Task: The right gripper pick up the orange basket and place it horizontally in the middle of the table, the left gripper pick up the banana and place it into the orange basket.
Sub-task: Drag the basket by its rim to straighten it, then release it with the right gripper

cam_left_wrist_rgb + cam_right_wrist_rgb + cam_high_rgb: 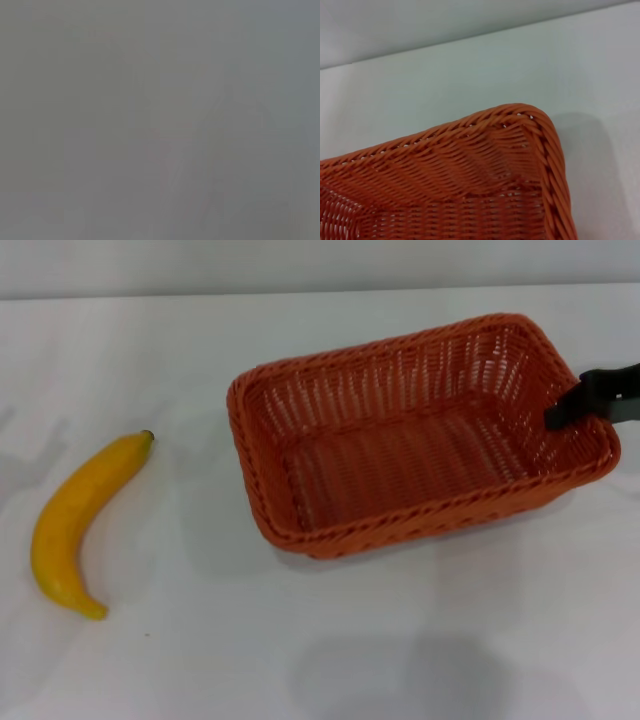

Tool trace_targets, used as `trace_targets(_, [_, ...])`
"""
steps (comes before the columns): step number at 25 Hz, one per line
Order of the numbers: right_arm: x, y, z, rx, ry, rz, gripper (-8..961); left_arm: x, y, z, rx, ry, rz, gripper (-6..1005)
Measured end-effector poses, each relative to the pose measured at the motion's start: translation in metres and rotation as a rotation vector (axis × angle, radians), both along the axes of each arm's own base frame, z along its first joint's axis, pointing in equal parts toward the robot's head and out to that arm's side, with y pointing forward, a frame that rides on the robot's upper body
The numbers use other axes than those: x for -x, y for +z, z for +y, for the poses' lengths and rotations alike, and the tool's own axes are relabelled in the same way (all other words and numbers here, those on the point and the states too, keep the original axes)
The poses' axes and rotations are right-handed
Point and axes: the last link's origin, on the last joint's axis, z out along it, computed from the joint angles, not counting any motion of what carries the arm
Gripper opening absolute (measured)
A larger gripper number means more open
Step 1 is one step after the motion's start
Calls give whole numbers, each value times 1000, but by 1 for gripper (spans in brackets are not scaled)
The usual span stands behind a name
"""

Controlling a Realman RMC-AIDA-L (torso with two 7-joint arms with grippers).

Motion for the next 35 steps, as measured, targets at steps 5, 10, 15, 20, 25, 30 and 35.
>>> trace_targets(5, [1, -4, -1, 34, 19, -18, 212, 0, 0, -1, 0, -2, 0, 802])
trace_targets(10, [2, -5, -1, 42, 26, -26, 218, -1, -1, -2, 0, -6, -3, 802])
trace_targets(15, [1, -4, -1, 42, 36, -25, 234, 0, -2, -4, 0, -4, -6, 803])
trace_targets(20, [-7, -5, -3, 64, 41, -57, 250, -1, -3, -5, 1, -8, -10, 803])
trace_targets(25, [-11, -1, -1, 79, 66, -169, 349, -4, -4, -5, 1, -24, -14, 802])
trace_targets(30, [-12, 6, -1, 103, 81, -276, 350, -5, -5, -7, 4, -33, -22, 802])
trace_targets(35, [-3, 12, -7, 139, 107, -330, 351, -5, -6, -7, 6, -34, -28, 803])
